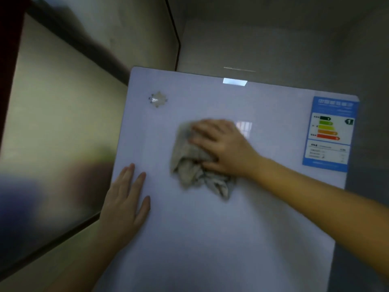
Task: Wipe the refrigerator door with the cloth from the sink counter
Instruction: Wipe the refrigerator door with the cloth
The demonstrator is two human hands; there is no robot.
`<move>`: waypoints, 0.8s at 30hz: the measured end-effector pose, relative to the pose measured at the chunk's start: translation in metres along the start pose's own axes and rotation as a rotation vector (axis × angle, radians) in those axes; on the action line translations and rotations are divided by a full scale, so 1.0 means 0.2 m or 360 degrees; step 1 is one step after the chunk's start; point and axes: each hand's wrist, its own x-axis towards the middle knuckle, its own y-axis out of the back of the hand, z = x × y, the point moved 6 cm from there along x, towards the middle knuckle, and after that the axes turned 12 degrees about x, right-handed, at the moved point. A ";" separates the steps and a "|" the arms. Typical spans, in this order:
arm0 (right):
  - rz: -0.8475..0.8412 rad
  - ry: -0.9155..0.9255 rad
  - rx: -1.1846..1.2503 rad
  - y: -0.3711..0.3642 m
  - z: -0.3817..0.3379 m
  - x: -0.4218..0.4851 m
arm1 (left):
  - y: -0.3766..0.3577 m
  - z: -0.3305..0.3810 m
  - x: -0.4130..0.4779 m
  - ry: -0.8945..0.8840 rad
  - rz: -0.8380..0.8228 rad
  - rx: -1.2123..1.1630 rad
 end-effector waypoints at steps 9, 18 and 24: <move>0.0364 -0.0553 -0.0073 0.38 0.47 0.00 | 0.05 0.21 0.06 -0.0112 0.0029 -0.0037; -0.0081 -0.0048 0.0098 0.03 -0.17 -0.62 | 0.05 0.41 0.05 -0.0199 0.0092 -0.0038; -0.0293 0.0254 0.0125 0.00 -0.29 -0.85 | 0.06 0.52 0.07 -0.0209 0.0108 -0.0039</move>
